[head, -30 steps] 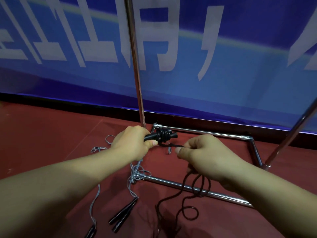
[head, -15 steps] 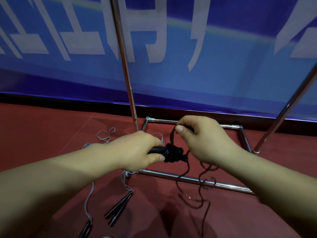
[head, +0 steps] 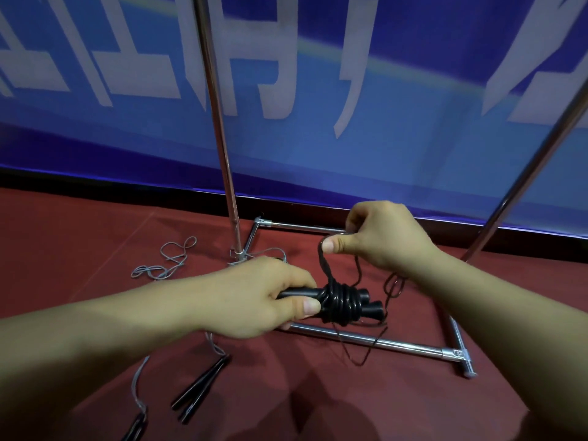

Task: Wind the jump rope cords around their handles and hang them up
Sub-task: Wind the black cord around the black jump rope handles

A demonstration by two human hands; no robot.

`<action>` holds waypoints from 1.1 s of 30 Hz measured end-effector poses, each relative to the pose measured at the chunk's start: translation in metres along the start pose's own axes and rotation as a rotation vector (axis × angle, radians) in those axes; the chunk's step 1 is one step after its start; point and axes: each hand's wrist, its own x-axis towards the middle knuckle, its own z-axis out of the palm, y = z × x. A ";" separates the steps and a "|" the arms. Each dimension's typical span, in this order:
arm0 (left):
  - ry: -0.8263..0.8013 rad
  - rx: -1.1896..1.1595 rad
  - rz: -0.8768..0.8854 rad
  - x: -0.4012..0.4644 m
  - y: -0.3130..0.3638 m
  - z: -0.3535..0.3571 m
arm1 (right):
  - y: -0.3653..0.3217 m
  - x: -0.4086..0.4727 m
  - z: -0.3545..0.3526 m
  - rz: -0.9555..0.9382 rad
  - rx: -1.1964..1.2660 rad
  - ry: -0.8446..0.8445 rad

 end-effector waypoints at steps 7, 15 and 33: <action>0.035 -0.055 0.033 -0.004 0.006 0.001 | 0.006 0.004 0.017 0.002 0.241 -0.103; 0.294 -0.075 0.049 -0.003 -0.005 0.000 | 0.004 0.001 0.034 -0.027 0.221 -0.341; 0.728 0.040 -0.343 0.015 -0.064 -0.019 | -0.048 -0.021 0.050 -0.292 -0.084 -0.273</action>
